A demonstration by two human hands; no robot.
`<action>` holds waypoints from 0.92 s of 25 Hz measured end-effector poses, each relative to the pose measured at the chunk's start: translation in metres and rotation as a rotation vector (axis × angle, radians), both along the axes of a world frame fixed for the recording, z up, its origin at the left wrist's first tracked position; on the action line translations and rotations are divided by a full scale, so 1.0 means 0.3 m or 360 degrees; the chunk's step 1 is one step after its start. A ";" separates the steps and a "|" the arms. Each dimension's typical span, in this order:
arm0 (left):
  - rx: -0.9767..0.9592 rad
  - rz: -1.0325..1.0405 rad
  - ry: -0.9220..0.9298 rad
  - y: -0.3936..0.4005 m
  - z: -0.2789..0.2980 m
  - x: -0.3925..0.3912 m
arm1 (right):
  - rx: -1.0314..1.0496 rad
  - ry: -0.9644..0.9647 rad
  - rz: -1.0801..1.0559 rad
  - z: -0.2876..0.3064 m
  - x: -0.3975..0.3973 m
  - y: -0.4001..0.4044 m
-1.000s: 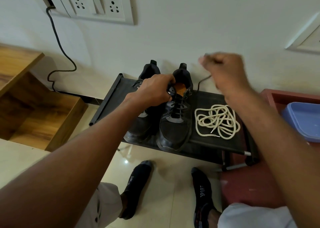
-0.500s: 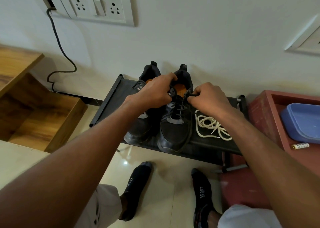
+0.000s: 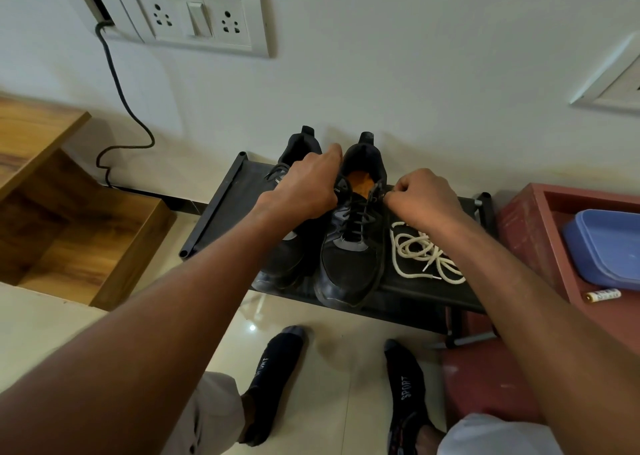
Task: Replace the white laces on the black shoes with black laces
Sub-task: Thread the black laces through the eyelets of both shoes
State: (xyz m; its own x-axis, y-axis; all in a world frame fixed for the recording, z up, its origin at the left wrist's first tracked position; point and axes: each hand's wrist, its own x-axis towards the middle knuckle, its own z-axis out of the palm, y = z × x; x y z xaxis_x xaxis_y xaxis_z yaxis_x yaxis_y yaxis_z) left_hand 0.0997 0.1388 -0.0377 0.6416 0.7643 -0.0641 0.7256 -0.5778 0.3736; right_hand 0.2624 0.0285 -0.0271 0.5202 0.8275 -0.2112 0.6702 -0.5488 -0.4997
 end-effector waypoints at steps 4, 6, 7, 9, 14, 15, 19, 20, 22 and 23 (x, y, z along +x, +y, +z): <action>-0.0030 0.0016 -0.0008 -0.002 0.019 -0.013 | 0.0234 -0.0053 0.0089 0.030 0.007 -0.005; -0.0032 0.0131 -0.0210 0.012 0.047 -0.021 | 0.0546 -0.0043 0.0209 0.071 0.000 0.007; -0.0065 0.0217 -0.0403 0.015 0.065 -0.024 | 0.0658 -0.0023 0.0294 0.091 -0.008 0.015; -0.0297 0.0342 -0.0909 0.003 0.116 -0.027 | 0.0787 0.0023 0.0452 0.119 -0.031 0.025; -0.1018 0.0145 -0.1290 -0.094 0.230 -0.043 | 0.0913 0.0599 0.0341 0.177 -0.077 -0.003; -0.1032 0.0111 -0.1227 -0.116 0.234 -0.050 | 0.0924 0.0667 0.0268 0.186 -0.074 -0.011; -0.1070 0.0255 -0.1290 -0.125 0.214 -0.093 | 0.0832 0.0669 -0.0229 0.198 -0.028 -0.023; -0.1116 0.0313 -0.1352 -0.121 0.207 -0.100 | 0.0797 0.0768 -0.0281 0.203 -0.022 -0.026; -0.1139 0.0342 -0.1365 -0.131 0.200 -0.097 | 0.0739 0.1060 -0.0159 0.215 -0.029 -0.030; -0.1137 0.0284 -0.1321 -0.145 0.199 -0.086 | 0.0725 0.1174 -0.0037 0.217 -0.041 -0.030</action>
State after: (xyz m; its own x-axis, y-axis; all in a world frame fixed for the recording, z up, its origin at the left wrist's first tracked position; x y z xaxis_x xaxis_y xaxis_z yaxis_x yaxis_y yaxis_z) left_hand 0.0739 0.0954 0.0221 0.5739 0.8088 -0.1282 0.1471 0.0521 0.9877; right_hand 0.2501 0.0197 0.0378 0.3990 0.9043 -0.1518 0.0794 -0.1990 -0.9768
